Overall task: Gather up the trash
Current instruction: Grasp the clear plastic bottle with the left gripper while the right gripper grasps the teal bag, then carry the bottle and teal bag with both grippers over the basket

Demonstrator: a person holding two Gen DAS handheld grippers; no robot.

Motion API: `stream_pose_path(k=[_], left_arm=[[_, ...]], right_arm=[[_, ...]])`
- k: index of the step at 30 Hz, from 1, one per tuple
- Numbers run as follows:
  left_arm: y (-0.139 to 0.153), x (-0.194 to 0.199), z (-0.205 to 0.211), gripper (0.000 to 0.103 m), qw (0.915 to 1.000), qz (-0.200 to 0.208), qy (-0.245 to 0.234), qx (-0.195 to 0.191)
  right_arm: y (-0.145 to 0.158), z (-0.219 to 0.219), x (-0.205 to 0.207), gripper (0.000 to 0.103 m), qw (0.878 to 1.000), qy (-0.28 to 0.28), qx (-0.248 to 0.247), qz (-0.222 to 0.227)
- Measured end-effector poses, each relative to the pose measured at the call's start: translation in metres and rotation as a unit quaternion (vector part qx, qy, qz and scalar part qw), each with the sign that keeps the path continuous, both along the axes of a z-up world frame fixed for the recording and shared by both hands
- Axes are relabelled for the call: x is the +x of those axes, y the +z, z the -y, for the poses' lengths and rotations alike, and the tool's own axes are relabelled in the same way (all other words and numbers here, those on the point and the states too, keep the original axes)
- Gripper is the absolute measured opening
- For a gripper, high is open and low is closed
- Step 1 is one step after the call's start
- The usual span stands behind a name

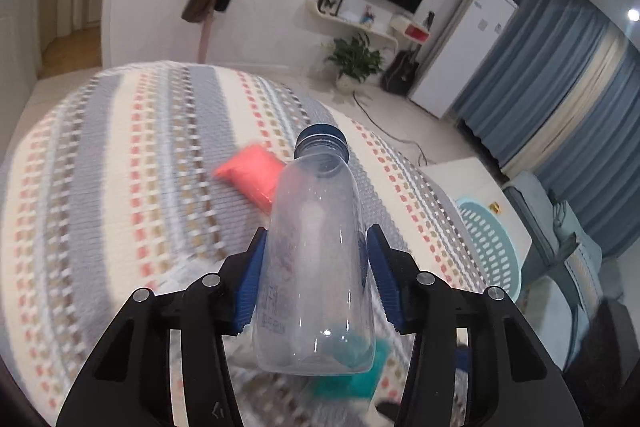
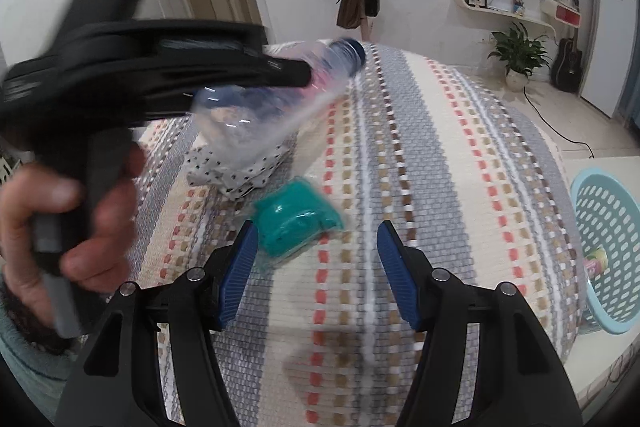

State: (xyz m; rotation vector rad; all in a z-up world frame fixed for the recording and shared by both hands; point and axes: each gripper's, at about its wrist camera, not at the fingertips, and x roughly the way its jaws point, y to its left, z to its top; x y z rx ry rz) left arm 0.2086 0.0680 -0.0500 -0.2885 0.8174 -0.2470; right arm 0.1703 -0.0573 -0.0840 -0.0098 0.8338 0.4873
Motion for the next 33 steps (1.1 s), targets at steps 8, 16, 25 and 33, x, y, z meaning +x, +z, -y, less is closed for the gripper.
stream_pose_path(k=[8, 16, 25, 33], left_arm=[[0.013, -0.062, -0.046, 0.048, 0.9979, 0.035, 0.054, -0.001], [0.001, -0.102, -0.075, 0.048, 0.9946, 0.036, 0.096, 0.018], [-0.008, -0.124, -0.077, 0.048, 0.9939, 0.032, 0.103, 0.02], [0.006, -0.132, -0.057, 0.048, 0.9938, 0.059, 0.091, 0.025]], right_arm=[[-0.011, -0.023, 0.004, 0.061, 0.999, 0.014, -0.001, -0.052], [-0.018, -0.039, 0.022, 0.061, 0.997, -0.025, 0.006, -0.072], [-0.02, -0.054, 0.014, 0.045, 0.996, -0.051, -0.065, -0.032], [-0.012, -0.038, 0.006, 0.036, 0.996, -0.061, -0.059, -0.02]])
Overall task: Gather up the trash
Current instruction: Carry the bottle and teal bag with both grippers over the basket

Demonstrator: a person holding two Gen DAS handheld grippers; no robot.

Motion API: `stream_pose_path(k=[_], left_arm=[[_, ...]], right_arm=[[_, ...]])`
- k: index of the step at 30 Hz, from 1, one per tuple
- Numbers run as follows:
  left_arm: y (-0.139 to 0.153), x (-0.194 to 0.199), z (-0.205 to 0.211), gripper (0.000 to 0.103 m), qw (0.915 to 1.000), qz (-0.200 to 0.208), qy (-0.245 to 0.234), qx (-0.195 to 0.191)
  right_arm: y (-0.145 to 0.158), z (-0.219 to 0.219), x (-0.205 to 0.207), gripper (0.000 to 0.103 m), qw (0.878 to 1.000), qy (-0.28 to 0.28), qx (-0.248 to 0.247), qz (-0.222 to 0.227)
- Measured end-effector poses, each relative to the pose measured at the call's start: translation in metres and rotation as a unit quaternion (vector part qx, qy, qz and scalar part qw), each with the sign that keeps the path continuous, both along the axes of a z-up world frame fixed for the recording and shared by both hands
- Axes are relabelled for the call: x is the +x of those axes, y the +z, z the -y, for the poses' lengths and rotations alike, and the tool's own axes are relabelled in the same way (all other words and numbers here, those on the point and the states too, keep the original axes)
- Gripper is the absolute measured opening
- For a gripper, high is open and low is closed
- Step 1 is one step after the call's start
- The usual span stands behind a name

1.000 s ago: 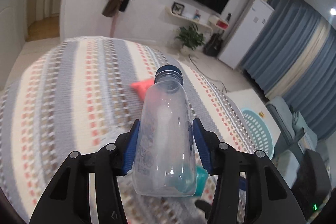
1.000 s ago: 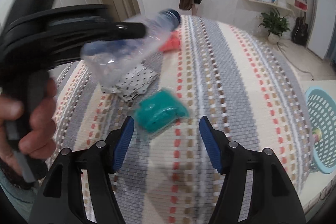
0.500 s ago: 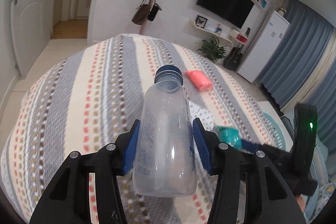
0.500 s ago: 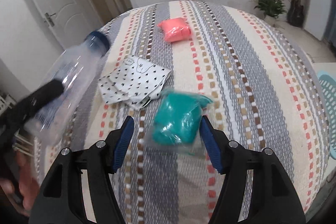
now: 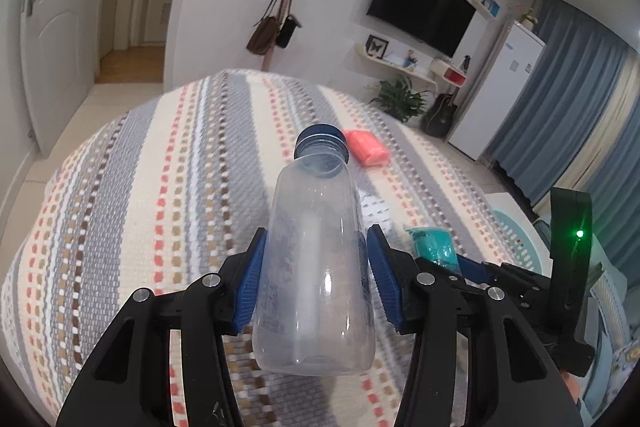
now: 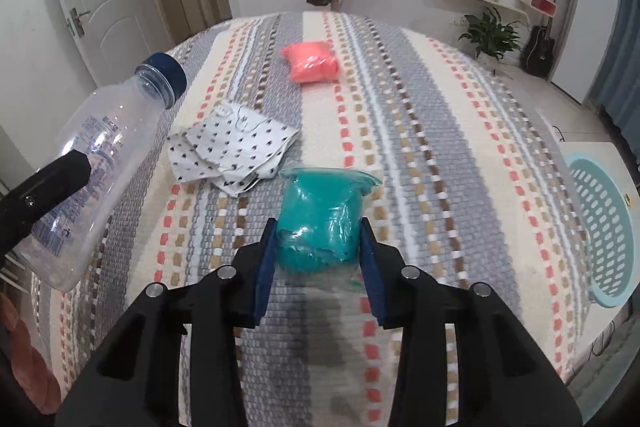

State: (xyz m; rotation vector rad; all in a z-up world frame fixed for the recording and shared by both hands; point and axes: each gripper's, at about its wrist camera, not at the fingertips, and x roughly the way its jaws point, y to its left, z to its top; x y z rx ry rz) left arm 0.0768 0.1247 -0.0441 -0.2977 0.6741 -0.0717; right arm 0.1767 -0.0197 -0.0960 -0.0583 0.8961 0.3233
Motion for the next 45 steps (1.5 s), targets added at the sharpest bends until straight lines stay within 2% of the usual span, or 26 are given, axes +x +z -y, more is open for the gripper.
stream_pose_path(k=[9, 14, 22, 30, 37, 40, 45], left_arm=[[0.033, 0.008, 0.04, 0.048, 0.9983, 0.042, -0.038, 0.015], [0.047, 0.021, 0.075, 0.048, 0.9961, 0.058, -0.064, 0.02], [0.062, 0.05, 0.137, 0.048, 0.9904, 0.072, -0.113, 0.033], [0.067, 0.081, 0.204, 0.048, 0.9836, 0.077, -0.16, 0.034], [0.061, 0.106, 0.268, 0.048, 0.9743, 0.073, -0.21, 0.036], [0.05, 0.122, 0.294, 0.048, 0.9708, 0.059, -0.229, 0.039], [0.019, 0.157, 0.335, 0.048, 0.9662, 0.014, -0.255, 0.036]], right_arm=[[0.053, 0.051, -0.001, 0.035, 0.996, -0.049, 0.016, 0.074], [0.08, 0.092, 0.0, 0.035, 0.989, -0.087, 0.004, 0.121], [0.099, 0.16, 0.013, 0.035, 0.98, -0.141, 0.006, 0.143], [0.1, 0.233, 0.029, 0.035, 0.97, -0.198, 0.007, 0.141], [0.092, 0.289, 0.04, 0.035, 0.962, -0.238, -0.008, 0.133], [0.079, 0.315, 0.048, 0.035, 0.961, -0.253, 0.001, 0.111], [0.035, 0.369, 0.069, 0.035, 0.956, -0.287, 0.05, 0.029]])
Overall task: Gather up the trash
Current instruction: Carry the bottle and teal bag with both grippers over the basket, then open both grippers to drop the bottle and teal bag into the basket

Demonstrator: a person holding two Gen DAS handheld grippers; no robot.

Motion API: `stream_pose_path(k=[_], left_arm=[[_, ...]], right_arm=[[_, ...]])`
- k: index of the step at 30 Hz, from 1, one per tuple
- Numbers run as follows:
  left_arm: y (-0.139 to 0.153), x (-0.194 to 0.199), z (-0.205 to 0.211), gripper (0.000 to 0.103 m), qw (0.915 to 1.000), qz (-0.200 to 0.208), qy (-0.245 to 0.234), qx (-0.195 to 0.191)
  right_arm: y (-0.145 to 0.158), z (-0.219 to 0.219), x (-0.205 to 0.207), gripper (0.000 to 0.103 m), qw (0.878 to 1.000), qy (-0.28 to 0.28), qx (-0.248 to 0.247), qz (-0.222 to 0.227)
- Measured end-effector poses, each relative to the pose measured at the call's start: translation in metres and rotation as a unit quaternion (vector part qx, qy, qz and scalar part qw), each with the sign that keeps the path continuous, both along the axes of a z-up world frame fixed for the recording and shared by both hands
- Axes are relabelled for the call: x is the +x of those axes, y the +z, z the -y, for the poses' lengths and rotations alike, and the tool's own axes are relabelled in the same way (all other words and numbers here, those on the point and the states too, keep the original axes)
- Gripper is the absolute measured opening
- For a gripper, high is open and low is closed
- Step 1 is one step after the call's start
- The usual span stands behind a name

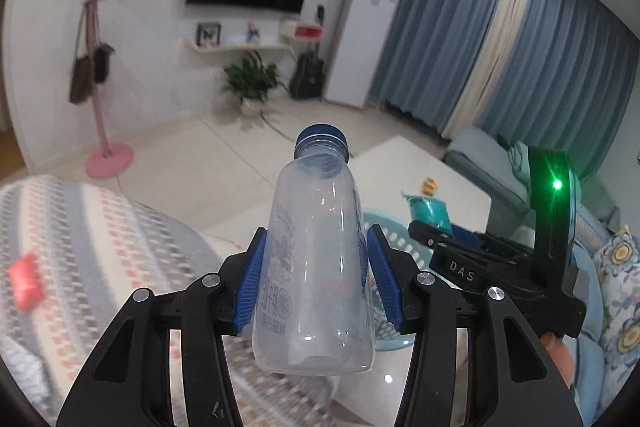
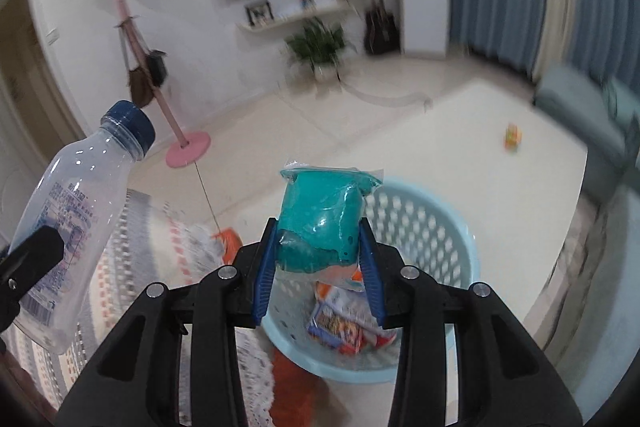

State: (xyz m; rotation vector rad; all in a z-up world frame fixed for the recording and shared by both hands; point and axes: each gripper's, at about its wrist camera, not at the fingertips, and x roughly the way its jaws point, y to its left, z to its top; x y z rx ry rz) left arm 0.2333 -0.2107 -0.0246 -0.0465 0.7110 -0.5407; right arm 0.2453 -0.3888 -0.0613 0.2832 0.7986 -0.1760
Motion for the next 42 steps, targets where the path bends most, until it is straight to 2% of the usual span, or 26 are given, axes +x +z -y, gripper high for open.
stream_pose_path(k=[4, 9, 14, 22, 25, 27, 28, 30, 36, 42], left_arm=[[-0.024, 0.018, 0.028, 0.048, 0.9996, -0.024, -0.013, 0.007], [-0.04, 0.03, 0.05, 0.048, 0.999, -0.039, -0.017, 0.013], [-0.057, 0.04, 0.066, 0.048, 0.9978, -0.05, 0.005, 0.045], [-0.074, 0.047, 0.078, 0.048, 0.9955, -0.068, 0.007, 0.065], [-0.075, 0.045, 0.08, 0.048, 0.9952, -0.068, 0.003, 0.07], [-0.074, 0.042, 0.08, 0.049, 0.9952, -0.067, 0.007, 0.071], [-0.072, 0.041, 0.078, 0.051, 0.9956, -0.063, 0.007, 0.069], [-0.067, 0.036, 0.078, 0.061, 0.9962, -0.055, 0.011, 0.068], [-0.051, 0.024, 0.066, 0.063, 0.9976, -0.041, 0.013, 0.054], [-0.036, 0.003, 0.047, 0.063, 0.9986, -0.029, 0.021, 0.039]], right_arm=[[-0.031, 0.028, 0.005, 0.035, 0.999, -0.027, 0.019, -0.034], [-0.06, 0.053, 0.008, 0.035, 0.997, -0.044, 0.026, -0.063], [-0.076, 0.065, 0.014, 0.036, 0.995, -0.045, 0.022, -0.081], [-0.095, 0.063, 0.02, 0.037, 0.994, -0.044, 0.016, -0.102], [-0.097, 0.062, 0.021, 0.038, 0.993, -0.044, 0.017, -0.104], [-0.097, 0.062, 0.02, 0.044, 0.993, -0.046, 0.022, -0.105], [-0.096, 0.063, 0.019, 0.047, 0.993, -0.046, 0.023, -0.103], [-0.092, 0.063, 0.016, 0.055, 0.994, -0.048, 0.024, -0.095], [-0.079, 0.056, 0.008, 0.055, 0.995, -0.045, 0.022, -0.082], [-0.06, 0.03, -0.001, 0.055, 0.998, -0.022, 0.019, -0.064]])
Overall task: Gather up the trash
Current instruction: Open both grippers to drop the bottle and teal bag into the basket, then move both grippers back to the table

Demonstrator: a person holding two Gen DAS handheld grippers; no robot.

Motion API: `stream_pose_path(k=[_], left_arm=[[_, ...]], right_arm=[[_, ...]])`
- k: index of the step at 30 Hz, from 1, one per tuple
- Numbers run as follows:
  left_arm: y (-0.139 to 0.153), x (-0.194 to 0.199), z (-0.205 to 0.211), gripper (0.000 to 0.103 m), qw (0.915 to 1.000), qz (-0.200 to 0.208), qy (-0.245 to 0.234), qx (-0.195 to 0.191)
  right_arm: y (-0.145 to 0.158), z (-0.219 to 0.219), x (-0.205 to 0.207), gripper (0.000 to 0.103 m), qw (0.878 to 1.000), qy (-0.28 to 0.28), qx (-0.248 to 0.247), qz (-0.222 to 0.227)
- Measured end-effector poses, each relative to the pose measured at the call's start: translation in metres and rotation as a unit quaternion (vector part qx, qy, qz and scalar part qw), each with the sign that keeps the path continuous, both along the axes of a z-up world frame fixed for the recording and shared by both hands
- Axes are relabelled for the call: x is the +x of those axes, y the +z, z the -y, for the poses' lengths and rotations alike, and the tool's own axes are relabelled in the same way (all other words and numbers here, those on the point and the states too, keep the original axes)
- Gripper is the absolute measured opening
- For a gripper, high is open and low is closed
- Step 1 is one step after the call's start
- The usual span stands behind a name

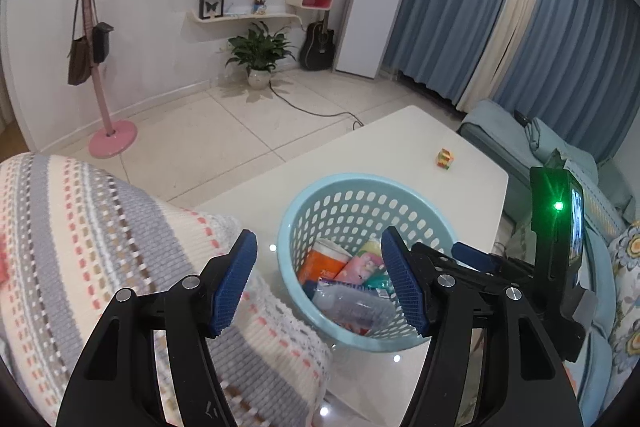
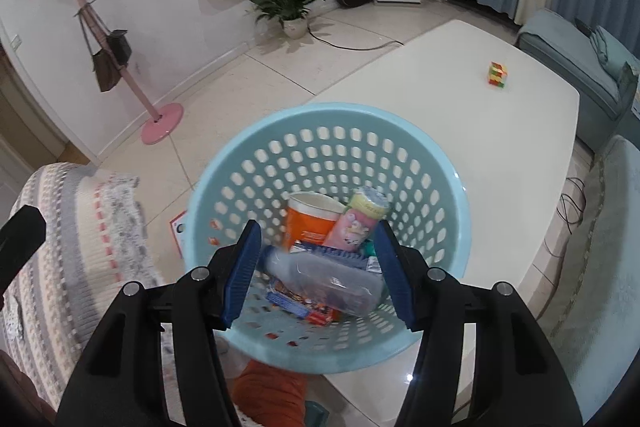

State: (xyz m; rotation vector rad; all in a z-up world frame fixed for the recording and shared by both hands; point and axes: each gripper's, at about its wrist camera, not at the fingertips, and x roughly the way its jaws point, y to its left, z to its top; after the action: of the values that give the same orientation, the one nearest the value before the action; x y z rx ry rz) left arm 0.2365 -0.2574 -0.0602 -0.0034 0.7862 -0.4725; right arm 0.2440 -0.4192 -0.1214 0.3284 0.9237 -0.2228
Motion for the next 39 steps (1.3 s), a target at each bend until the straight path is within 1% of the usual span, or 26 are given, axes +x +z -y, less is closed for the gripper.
stream_pose_path(k=[6, 10, 12, 16, 18, 21, 25, 27, 28, 31, 33, 36, 38, 39], left_arm=[[0.019, -0.023, -0.038, 0.063, 0.9995, 0.019, 0.023, -0.012], [0.033, -0.041, -0.08, 0.063, 0.998, 0.034, 0.052, -0.012], [0.039, -0.051, -0.101, 0.066, 0.9966, 0.04, 0.071, -0.012], [0.049, -0.072, -0.159, 0.066, 0.9917, 0.047, 0.119, -0.017], [0.052, -0.082, -0.187, 0.068, 0.9883, 0.051, 0.142, -0.02], [0.053, -0.098, -0.23, 0.07, 0.9814, 0.055, 0.183, -0.02], [0.041, -0.111, -0.279, 0.075, 0.974, 0.043, 0.222, -0.008], [0.034, -0.113, -0.294, 0.076, 0.973, 0.036, 0.228, -0.004], [0.027, -0.113, -0.301, 0.076, 0.9733, 0.025, 0.228, -0.001], [0.012, -0.11, -0.31, 0.078, 0.9741, 0.002, 0.225, 0.014], [0.003, -0.106, -0.311, 0.078, 0.9749, -0.001, 0.221, 0.031], [-0.009, -0.1, -0.314, 0.078, 0.9714, -0.016, 0.231, 0.052], [-0.019, -0.093, -0.316, 0.076, 0.9691, -0.043, 0.235, 0.061], [-0.02, -0.09, -0.317, 0.075, 0.9682, -0.049, 0.237, 0.063]], right_arm=[[0.026, -0.037, -0.007, 0.055, 0.999, 0.032, -0.005, 0.029], [0.044, -0.066, -0.01, 0.055, 0.997, 0.058, 0.003, 0.051], [0.053, -0.085, -0.012, 0.055, 0.995, 0.077, 0.006, 0.065], [0.069, -0.126, -0.015, 0.055, 0.989, 0.114, 0.01, 0.09], [0.075, -0.145, -0.017, 0.055, 0.986, 0.135, 0.013, 0.098], [0.084, -0.184, -0.02, 0.055, 0.979, 0.172, 0.003, 0.112], [0.089, -0.227, -0.02, 0.055, 0.97, 0.208, -0.001, 0.122], [0.085, -0.244, -0.02, 0.055, 0.969, 0.217, 0.002, 0.122], [0.081, -0.257, -0.018, 0.055, 0.967, 0.226, 0.008, 0.118], [0.067, -0.291, -0.011, 0.055, 0.962, 0.249, 0.016, 0.109], [0.056, -0.311, -0.008, 0.055, 0.96, 0.259, 0.015, 0.107], [0.044, -0.327, -0.007, 0.055, 0.958, 0.269, 0.008, 0.099], [0.04, -0.336, -0.009, 0.055, 0.957, 0.274, -0.005, 0.092], [0.039, -0.338, -0.009, 0.055, 0.957, 0.277, -0.01, 0.09]])
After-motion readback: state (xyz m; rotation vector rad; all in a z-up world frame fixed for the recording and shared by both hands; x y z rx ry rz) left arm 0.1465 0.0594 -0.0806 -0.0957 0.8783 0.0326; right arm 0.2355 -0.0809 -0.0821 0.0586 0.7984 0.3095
